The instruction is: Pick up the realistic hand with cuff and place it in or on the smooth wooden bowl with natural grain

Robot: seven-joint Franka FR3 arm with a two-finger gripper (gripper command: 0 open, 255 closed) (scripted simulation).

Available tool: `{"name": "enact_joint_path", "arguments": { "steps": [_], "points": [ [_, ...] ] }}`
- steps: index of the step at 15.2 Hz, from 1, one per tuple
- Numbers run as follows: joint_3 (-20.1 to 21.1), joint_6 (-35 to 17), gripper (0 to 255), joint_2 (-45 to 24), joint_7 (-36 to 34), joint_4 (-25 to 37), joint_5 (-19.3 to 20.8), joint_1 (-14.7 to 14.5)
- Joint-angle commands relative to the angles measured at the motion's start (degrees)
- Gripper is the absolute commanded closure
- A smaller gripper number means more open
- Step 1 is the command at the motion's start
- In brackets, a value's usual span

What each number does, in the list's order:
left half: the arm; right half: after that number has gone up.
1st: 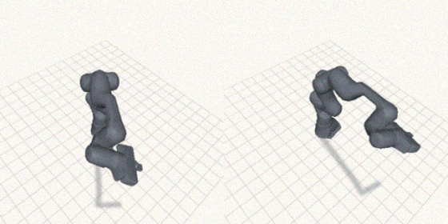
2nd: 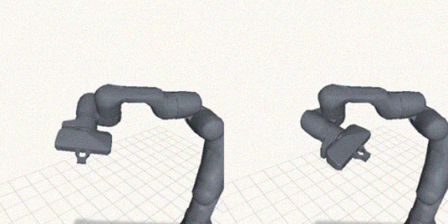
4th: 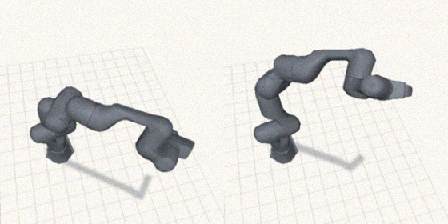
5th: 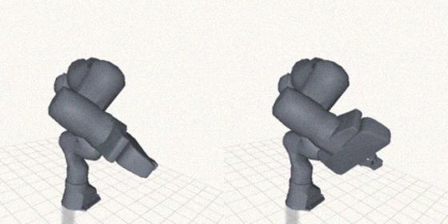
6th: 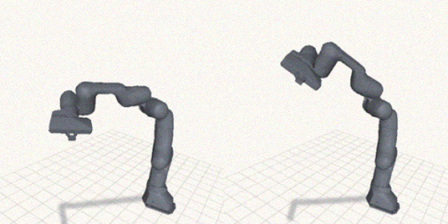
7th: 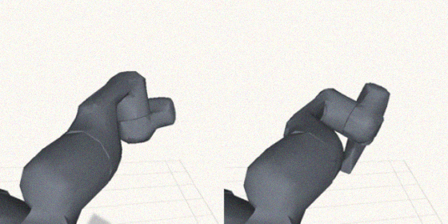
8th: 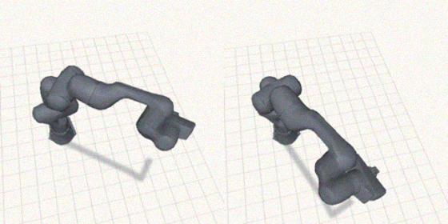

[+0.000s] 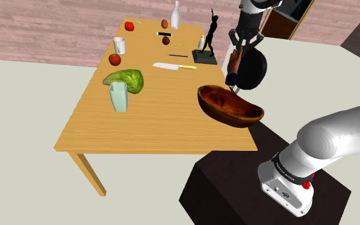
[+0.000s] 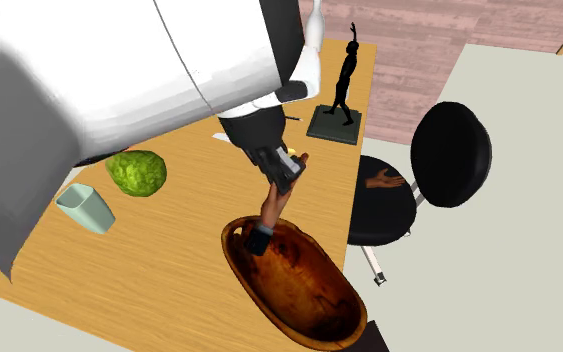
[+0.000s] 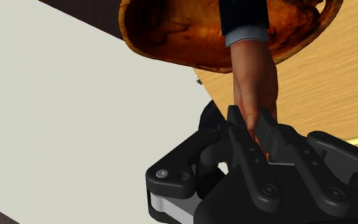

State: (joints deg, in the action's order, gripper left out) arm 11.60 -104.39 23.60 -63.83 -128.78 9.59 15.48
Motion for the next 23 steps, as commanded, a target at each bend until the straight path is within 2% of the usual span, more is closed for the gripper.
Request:
{"name": "enact_joint_path", "arguments": {
  "steps": [1,4,23],
  "points": [
    [-0.38,1.03,255,4.94,0.57,-3.77,-0.81,-0.55],
    [-1.03,3.10,255,11.88,1.47,-8.49,-1.67,-1.40],
    [-0.15,-11.14,255,9.41,-1.68,-20.59,-1.10,-1.43]
  ]
}}
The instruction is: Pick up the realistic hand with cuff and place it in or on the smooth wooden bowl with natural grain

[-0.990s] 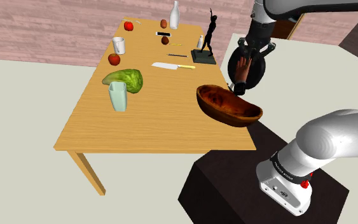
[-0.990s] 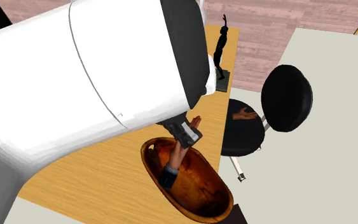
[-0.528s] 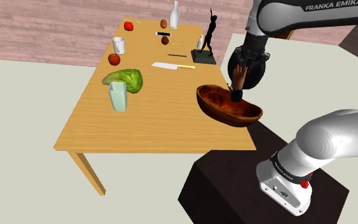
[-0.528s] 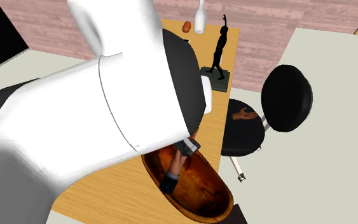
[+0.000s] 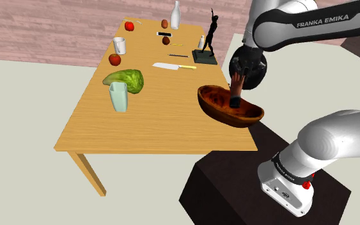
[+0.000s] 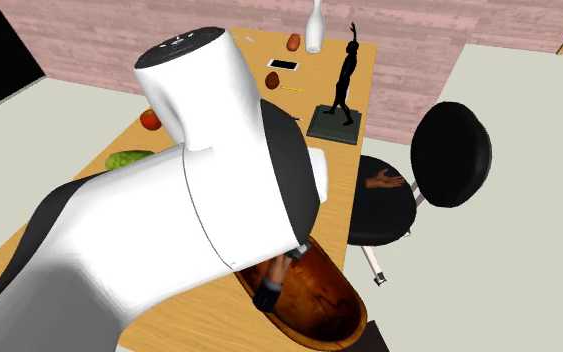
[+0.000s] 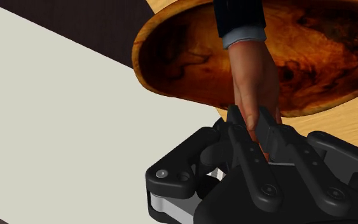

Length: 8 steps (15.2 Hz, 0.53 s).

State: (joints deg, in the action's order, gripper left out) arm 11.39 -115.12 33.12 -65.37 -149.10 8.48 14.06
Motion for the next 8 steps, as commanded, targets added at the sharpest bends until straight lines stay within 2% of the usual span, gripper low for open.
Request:
{"name": "enact_joint_path", "arguments": {
  "steps": [1,6,7,8],
  "points": [
    [0.07,-0.41,255,-0.11,-0.14,-0.27,0.01,-0.01],
    [0.07,-0.41,255,-0.11,-0.14,-0.27,0.01,-0.01],
    [0.07,-0.41,0,-0.11,-0.14,-0.27,0.01,-0.01],
    [0.07,-0.41,0,-0.11,-0.14,-0.27,0.01,-0.01]
  ]
}}
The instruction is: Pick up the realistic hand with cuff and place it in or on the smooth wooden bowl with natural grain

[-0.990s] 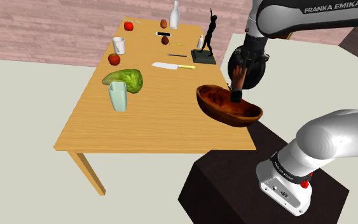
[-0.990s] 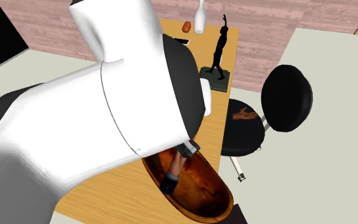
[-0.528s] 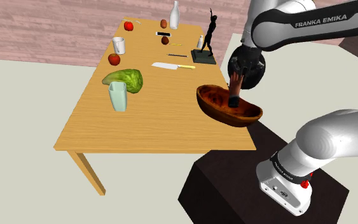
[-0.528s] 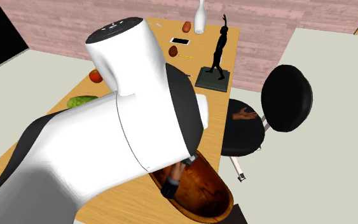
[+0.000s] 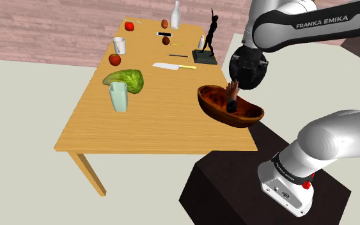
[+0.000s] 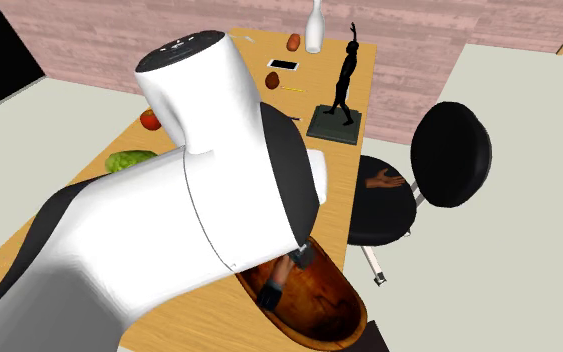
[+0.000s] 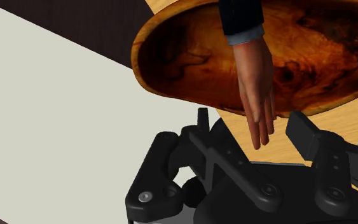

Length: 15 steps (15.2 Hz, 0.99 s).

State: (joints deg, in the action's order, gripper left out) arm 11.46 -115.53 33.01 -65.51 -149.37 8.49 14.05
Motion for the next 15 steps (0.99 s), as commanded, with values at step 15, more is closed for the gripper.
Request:
{"name": "enact_joint_path", "arguments": {
  "steps": [15],
  "points": [
    [0.52,7.83,0,1.64,0.44,6.13,-1.06,-0.73]
  ]
}}
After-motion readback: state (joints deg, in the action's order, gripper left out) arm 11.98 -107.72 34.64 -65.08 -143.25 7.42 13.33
